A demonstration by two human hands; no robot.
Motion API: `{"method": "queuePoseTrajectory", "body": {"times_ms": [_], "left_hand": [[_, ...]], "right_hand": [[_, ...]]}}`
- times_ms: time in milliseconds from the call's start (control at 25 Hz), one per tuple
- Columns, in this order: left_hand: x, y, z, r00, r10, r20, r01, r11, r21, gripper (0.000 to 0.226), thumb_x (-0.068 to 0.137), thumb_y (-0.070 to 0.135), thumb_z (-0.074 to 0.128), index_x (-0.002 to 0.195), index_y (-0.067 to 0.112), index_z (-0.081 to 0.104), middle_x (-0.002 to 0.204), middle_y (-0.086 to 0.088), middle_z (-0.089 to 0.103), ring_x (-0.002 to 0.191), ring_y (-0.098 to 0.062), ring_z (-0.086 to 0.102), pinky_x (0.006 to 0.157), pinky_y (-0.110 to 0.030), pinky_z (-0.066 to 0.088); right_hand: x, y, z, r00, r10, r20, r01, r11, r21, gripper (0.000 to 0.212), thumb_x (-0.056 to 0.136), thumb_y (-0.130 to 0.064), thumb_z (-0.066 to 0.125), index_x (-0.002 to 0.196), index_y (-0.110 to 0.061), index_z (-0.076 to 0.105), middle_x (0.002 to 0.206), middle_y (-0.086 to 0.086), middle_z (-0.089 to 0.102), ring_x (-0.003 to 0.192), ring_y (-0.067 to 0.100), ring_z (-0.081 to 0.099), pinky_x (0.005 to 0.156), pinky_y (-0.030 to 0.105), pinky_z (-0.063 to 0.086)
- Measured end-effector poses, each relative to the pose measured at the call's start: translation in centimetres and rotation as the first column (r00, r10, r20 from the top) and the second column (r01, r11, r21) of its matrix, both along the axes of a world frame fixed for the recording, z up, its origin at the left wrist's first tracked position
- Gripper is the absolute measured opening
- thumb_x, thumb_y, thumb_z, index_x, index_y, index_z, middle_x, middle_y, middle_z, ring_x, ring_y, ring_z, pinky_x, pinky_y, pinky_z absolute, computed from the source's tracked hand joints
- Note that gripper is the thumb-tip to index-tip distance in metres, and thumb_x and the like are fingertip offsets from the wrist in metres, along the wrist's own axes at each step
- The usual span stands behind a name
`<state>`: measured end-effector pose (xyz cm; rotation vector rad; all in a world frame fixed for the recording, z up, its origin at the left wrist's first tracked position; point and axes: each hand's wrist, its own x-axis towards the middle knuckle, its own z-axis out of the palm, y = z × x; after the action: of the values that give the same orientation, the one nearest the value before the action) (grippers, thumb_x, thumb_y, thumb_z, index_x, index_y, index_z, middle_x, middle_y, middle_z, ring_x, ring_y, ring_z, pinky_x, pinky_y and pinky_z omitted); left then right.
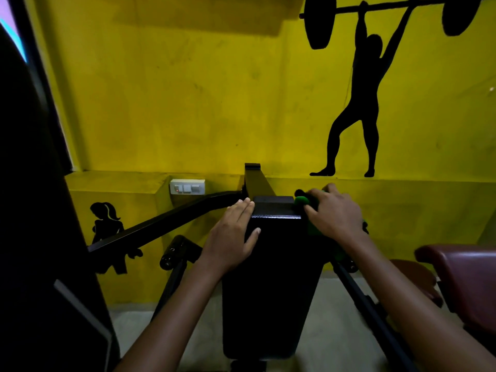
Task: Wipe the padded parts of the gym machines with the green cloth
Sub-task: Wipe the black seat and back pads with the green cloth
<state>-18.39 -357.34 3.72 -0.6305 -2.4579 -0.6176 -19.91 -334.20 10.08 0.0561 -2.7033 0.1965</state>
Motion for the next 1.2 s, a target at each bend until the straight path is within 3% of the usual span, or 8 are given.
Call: {"method": "queuePoseTrajectory", "body": {"times_ms": [200,360,480,600,720,840,1040,1200], "left_hand": [[-1.3,0.2,2.9,0.997,-0.015,0.072,0.015,1.000,0.014,0.051,0.097,0.045,0.042,0.136,0.013,0.051,0.140,-0.004,0.047,0.133,-0.017,0.038,0.101,-0.027,0.033],[-3.9,-0.1,4.3,0.958,-0.120,0.261,0.162,0.976,-0.145,0.059,0.094,0.052,0.027,0.145,0.024,0.039,0.150,0.002,0.039,0.141,-0.010,0.026,0.112,-0.032,0.027],[-5.2,-0.4,4.0,0.929,-0.198,0.314,0.239,0.966,-0.097,0.050,0.100,0.045,0.031,0.146,0.027,0.036,0.150,0.005,0.038,0.140,-0.009,0.028,0.112,-0.030,0.023],[-7.4,-1.2,4.4,0.835,-0.339,0.434,0.357,0.933,0.042,0.040,0.103,0.030,0.036,0.143,0.026,0.041,0.151,0.008,0.035,0.142,-0.007,0.024,0.115,-0.029,0.021],[-10.2,-2.0,5.2,0.688,-0.458,0.563,0.503,0.860,0.084,0.039,0.104,0.023,0.033,0.142,0.026,0.040,0.156,0.010,0.023,0.145,-0.006,0.011,0.119,-0.033,0.009],[-12.2,-2.4,4.8,0.616,-0.566,0.548,0.601,0.787,0.138,0.039,0.105,0.024,0.030,0.142,0.026,0.040,0.157,0.010,0.020,0.145,-0.007,0.013,0.120,-0.035,0.009],[-13.8,-2.7,4.3,0.556,-0.638,0.532,0.668,0.724,0.170,0.040,0.105,0.024,0.029,0.143,0.025,0.039,0.156,0.013,0.019,0.143,-0.006,0.018,0.117,-0.028,0.012],[-13.9,-2.8,4.7,0.562,-0.633,0.532,0.694,0.711,0.114,0.041,0.105,0.024,0.027,0.145,0.025,0.035,0.157,0.012,0.016,0.143,-0.007,0.017,0.110,-0.021,0.012]], "right_hand": [[0.6,0.7,-0.2,0.998,0.063,-0.029,-0.063,0.998,0.023,0.042,0.094,-0.050,0.045,0.133,-0.036,0.047,0.121,0.006,0.044,0.103,0.030,0.049,0.077,0.035,0.045],[0.7,1.1,-0.7,0.996,0.075,-0.047,-0.074,0.997,0.023,0.044,0.093,-0.051,0.046,0.136,-0.039,0.045,0.126,0.003,0.043,0.105,0.027,0.050,0.078,0.033,0.047],[-0.3,0.9,0.0,0.999,0.045,-0.012,-0.045,0.999,-0.021,0.043,0.092,-0.051,0.047,0.132,-0.035,0.049,0.120,0.004,0.046,0.104,0.029,0.052,0.075,0.034,0.048],[-0.9,-0.1,0.7,0.999,-0.011,0.051,0.010,1.000,0.015,0.043,0.092,-0.050,0.048,0.132,-0.033,0.049,0.119,0.006,0.047,0.105,0.031,0.052,0.077,0.037,0.050],[0.4,-1.1,0.3,0.998,-0.069,0.004,0.068,0.995,0.073,0.044,0.092,-0.050,0.049,0.133,-0.037,0.047,0.119,0.004,0.045,0.104,0.028,0.051,0.079,0.035,0.048],[1.7,-2.3,-0.2,0.989,-0.145,-0.042,0.149,0.980,0.132,0.044,0.091,-0.051,0.048,0.134,-0.040,0.045,0.122,0.002,0.044,0.106,0.025,0.050,0.082,0.035,0.049],[1.1,-4.3,0.9,0.949,-0.314,0.010,0.313,0.948,0.055,0.044,0.093,-0.050,0.048,0.135,-0.035,0.047,0.124,0.004,0.046,0.111,0.028,0.050,0.085,0.039,0.049],[2.8,-5.9,0.4,0.956,-0.294,-0.010,0.293,0.947,0.131,0.046,0.092,-0.052,0.048,0.135,-0.036,0.045,0.124,0.004,0.043,0.109,0.026,0.048,0.084,0.037,0.047]]}}
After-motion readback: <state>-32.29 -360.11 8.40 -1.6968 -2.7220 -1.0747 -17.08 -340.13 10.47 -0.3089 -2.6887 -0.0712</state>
